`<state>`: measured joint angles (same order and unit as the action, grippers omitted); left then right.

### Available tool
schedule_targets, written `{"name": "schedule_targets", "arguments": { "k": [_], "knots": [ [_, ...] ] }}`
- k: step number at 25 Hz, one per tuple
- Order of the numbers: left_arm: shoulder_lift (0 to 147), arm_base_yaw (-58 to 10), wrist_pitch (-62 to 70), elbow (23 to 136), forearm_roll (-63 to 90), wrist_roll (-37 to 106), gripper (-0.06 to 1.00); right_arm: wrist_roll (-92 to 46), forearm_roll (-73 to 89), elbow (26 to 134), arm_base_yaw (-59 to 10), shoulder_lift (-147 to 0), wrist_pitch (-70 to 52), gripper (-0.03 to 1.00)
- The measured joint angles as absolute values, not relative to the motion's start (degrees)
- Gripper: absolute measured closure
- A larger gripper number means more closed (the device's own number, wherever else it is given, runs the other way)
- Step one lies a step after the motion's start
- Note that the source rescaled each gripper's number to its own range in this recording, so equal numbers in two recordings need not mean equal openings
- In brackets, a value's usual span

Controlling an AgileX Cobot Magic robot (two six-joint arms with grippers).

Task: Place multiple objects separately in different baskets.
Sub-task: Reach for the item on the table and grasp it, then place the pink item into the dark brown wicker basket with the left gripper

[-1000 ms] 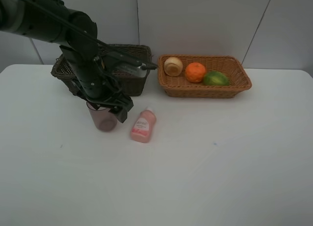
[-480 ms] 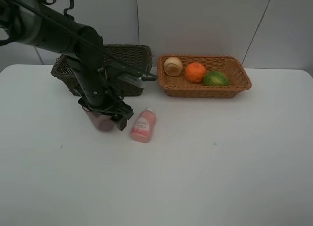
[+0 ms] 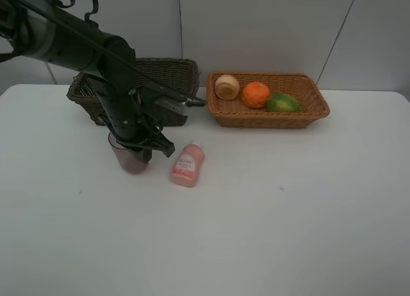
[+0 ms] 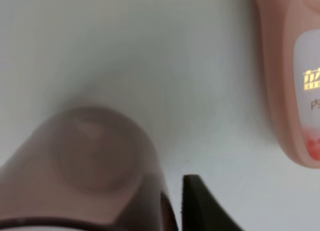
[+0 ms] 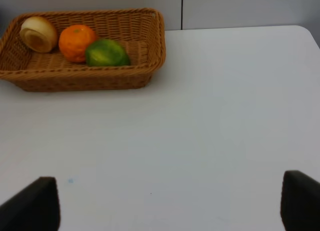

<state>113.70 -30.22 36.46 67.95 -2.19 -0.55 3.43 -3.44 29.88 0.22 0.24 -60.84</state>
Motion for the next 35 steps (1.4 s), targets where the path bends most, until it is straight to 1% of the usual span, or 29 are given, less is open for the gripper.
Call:
{"name": "schedule_targets", "arguments": {
  "k": [17, 20, 24, 28, 35],
  "knots": [
    [113.4, -30.2, 36.5, 67.9, -2.2, -0.5, 0.94, 3.4, -3.4, 29.9, 0.2, 0.2, -60.8, 0.07],
    [112.5, -30.2, 38.4, 68.9, -2.2, -0.9, 0.94, 3.4, -3.4, 29.9, 0.2, 0.2, -60.8, 0.07],
    [111.1, -30.2, 43.6, 73.8, -2.2, -3.6, 0.94, 3.4, -3.4, 29.9, 0.2, 0.2, -60.8, 0.07],
    [111.0, -30.2, 48.0, 81.4, -2.2, -8.0, 0.94, 3.4, -3.4, 29.9, 0.2, 0.2, -60.8, 0.07],
    [111.0, -30.2, 48.7, 92.5, -7.5, -13.4, 0.94, 3.4, -3.4, 29.9, 0.2, 0.2, -60.8, 0.07]
  ]
}}
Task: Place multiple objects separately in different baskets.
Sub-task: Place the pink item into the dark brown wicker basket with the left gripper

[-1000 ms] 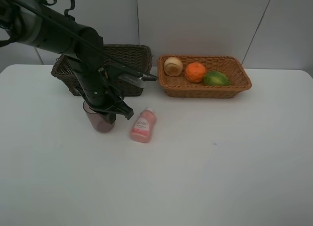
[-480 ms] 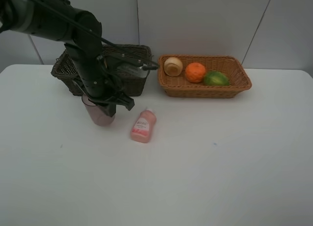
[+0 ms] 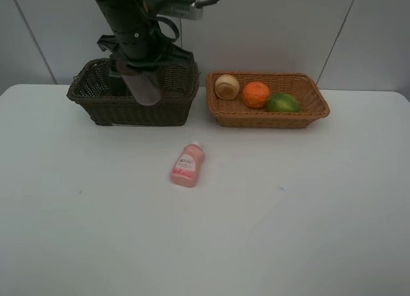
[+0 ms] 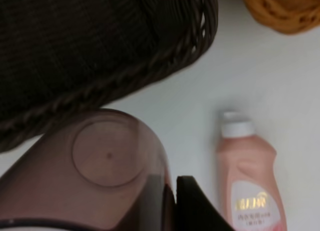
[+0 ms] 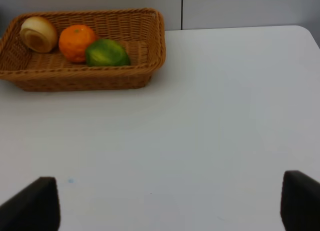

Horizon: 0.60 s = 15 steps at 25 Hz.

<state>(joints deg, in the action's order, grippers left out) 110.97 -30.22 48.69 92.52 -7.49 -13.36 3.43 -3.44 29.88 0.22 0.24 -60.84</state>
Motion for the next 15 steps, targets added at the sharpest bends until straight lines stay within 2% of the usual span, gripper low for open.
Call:
{"name": "schedule_targets", "arguments": {
  "k": [15],
  "knots": [
    [117.2, -27.8, 31.5, 95.0, -23.7, -21.3, 0.94, 3.4, -3.4, 29.9, 0.2, 0.2, -60.8, 0.07]
  ]
}}
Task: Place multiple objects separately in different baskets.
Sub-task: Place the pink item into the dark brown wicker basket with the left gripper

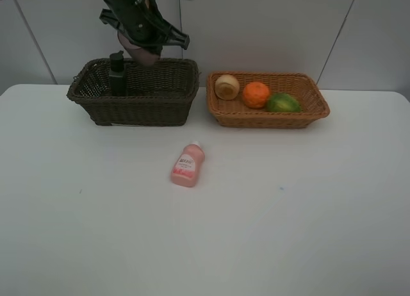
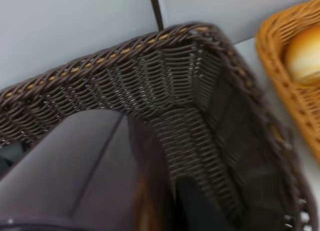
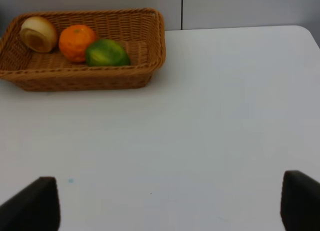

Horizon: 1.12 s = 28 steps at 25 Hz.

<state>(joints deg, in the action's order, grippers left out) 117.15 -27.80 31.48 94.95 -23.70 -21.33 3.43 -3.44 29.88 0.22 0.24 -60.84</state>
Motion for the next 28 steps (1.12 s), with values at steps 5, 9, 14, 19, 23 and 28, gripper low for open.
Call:
{"name": "schedule_targets", "arguments": {
  "k": [5, 9, 14, 19, 23, 28],
  "knots": [
    [121.9, -27.6, 27.8, 95.0, -23.9, -21.5, 0.94, 3.4, -3.4, 29.9, 0.2, 0.2, -60.8, 0.07],
    [124.8, -27.6, 24.7, 95.0, -23.9, -21.5, 0.94, 3.4, -3.4, 29.9, 0.2, 0.2, -60.8, 0.07],
    [126.5, -27.6, 24.3, 95.0, -23.0, -21.5, 0.94, 3.4, -3.4, 29.9, 0.2, 0.2, -60.8, 0.07],
    [126.5, -27.6, 24.2, 95.0, -20.8, -21.5, 0.94, 3.4, -3.4, 29.9, 0.2, 0.2, -60.8, 0.07],
    [126.5, -27.6, 24.6, 95.0, -20.7, -21.5, 0.82, 3.4, -3.4, 29.9, 0.2, 0.2, -60.8, 0.07],
    [126.5, -27.6, 24.7, 95.0, -20.6, -21.5, 0.32, 3.4, -3.4, 29.9, 0.2, 0.2, -60.8, 0.07]
  ]
}}
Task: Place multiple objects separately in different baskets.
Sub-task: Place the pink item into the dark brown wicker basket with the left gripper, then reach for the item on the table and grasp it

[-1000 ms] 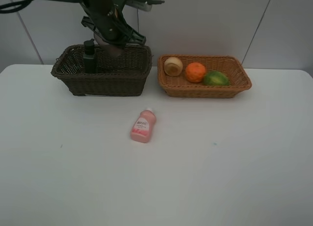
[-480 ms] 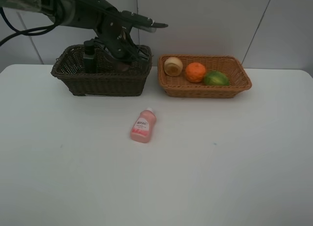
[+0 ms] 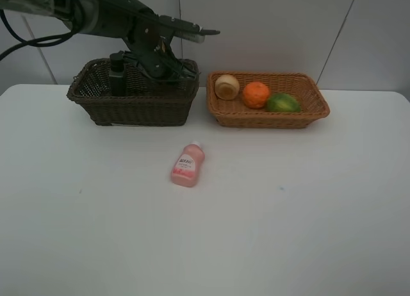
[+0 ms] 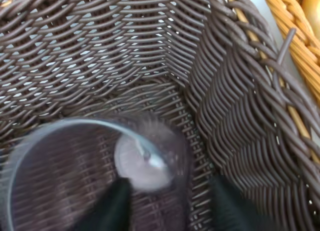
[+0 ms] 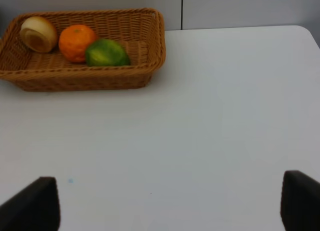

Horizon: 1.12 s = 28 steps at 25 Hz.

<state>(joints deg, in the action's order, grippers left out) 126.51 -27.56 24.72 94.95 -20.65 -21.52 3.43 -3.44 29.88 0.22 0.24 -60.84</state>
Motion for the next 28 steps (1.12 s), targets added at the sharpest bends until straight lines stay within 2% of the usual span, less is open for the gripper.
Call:
{"name": "schedule_targets", "arguments": {
  "k": [3, 5, 10, 22, 28],
  "knots": [
    [125.8, -27.6, 25.0, 95.0, -20.6, -21.5, 0.12, 3.4, -3.4, 29.9, 0.2, 0.2, -60.8, 0.07],
    [124.2, -27.6, 25.1, 95.0, -20.6, -21.5, 0.09, 3.4, -3.4, 29.9, 0.2, 0.2, -60.8, 0.07],
    [118.8, -28.9, 28.2, 95.0, -20.9, -21.5, 0.07, 3.4, -3.4, 29.9, 0.2, 0.2, -60.8, 0.07],
    [115.5, -36.0, 52.4, 95.1, -8.3, -27.3, 0.07, 3.4, -3.4, 29.9, 0.2, 0.2, -60.8, 0.07],
    [115.5, -40.1, 55.8, 94.9, -8.5, -31.3, 0.07, 3.4, -3.4, 29.9, 0.2, 0.2, -60.8, 0.07]
  ]
}}
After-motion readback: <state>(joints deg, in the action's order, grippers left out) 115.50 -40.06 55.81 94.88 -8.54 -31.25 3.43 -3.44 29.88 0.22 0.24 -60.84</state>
